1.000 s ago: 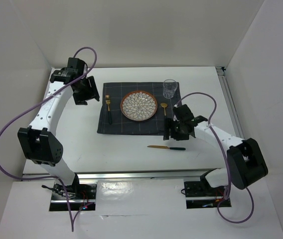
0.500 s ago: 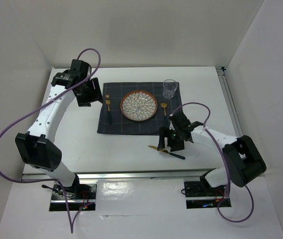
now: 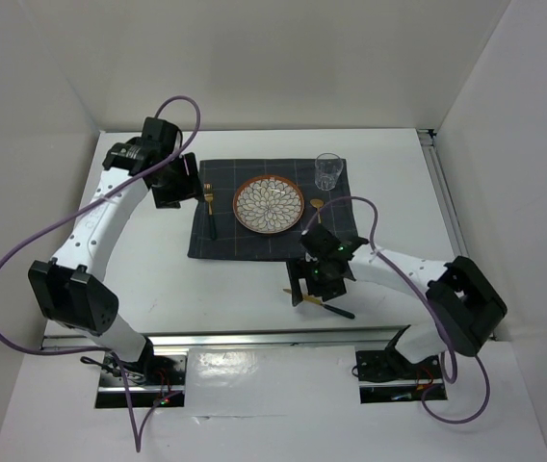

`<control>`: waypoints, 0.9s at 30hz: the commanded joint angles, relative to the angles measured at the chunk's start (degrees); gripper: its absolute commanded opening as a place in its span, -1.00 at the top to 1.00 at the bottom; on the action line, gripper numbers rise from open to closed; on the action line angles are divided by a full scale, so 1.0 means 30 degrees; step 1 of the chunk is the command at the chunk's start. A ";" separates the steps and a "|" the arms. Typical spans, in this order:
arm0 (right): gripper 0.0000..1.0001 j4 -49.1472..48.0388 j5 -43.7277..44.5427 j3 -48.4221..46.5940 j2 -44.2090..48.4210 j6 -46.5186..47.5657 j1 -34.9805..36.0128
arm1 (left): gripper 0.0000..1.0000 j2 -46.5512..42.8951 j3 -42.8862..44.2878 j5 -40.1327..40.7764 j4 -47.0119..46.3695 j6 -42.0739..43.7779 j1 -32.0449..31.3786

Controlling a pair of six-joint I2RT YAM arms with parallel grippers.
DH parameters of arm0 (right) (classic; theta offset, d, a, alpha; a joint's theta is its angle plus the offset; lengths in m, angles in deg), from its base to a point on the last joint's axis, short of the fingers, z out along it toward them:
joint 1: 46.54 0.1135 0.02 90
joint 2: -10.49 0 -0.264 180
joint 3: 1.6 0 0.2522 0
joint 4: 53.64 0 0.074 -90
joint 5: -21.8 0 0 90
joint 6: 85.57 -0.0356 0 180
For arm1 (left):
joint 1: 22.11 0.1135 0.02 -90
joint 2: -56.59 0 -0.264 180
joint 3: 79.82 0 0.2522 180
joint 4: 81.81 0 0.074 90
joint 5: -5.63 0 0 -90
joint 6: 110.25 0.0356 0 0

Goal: Set the dinner table for one person

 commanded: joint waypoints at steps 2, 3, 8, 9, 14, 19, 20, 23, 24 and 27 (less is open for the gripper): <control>-0.88 0.2287 0.2367 -0.2036 -0.2125 -0.0269 0.1705 | -0.48 -0.0906 -0.0480 0.0409 -0.0002 -0.0309 -0.0121; -0.88 0.2695 0.3067 -0.2212 -0.2539 -0.0269 0.1972 | -0.48 -0.0906 -0.0480 0.0409 -0.0002 -0.0309 -0.0121; -0.66 0.2875 0.4187 -0.2419 -0.4096 -0.0504 0.2912 | -0.48 -0.1082 -0.0685 0.0409 -0.0002 -0.0309 -0.0121; -0.61 0.2875 0.4477 -0.2216 -0.4328 -0.0736 0.2912 | -0.48 -0.1256 -0.0685 0.0409 -0.0002 -0.0309 -0.0121; -0.14 0.2406 0.5357 -0.2504 -0.4535 -0.0943 0.2912 | -0.48 -0.1257 -0.0861 0.0789 -0.0002 -0.0309 -0.0121; 0.46 0.2231 0.6148 -0.3296 -0.5793 -0.0359 0.2912 | -0.48 -0.1257 -0.0861 0.0790 -0.0002 -0.0309 -0.0121; 0.61 0.2231 0.6150 -0.3472 -0.5795 -0.0357 0.2912 | -0.48 -0.1257 -0.0861 0.0790 -0.0002 -0.0309 -0.0121; 0.98 0.2231 0.6529 -0.4117 -0.5534 0.0373 0.3117 | -0.48 -0.1257 -0.0861 0.0790 -0.0002 -0.0309 -0.0121; 1.00 0.2231 0.6531 -0.4292 -0.5357 0.0375 0.3117 | -0.48 -0.1257 -0.0861 0.0964 -0.0002 -0.0309 -0.0121; 1.00 0.2844 0.6883 -0.5140 -0.4479 0.1164 0.3117 | -0.48 -0.0908 -0.0482 0.0966 -0.0002 -0.0309 -0.0121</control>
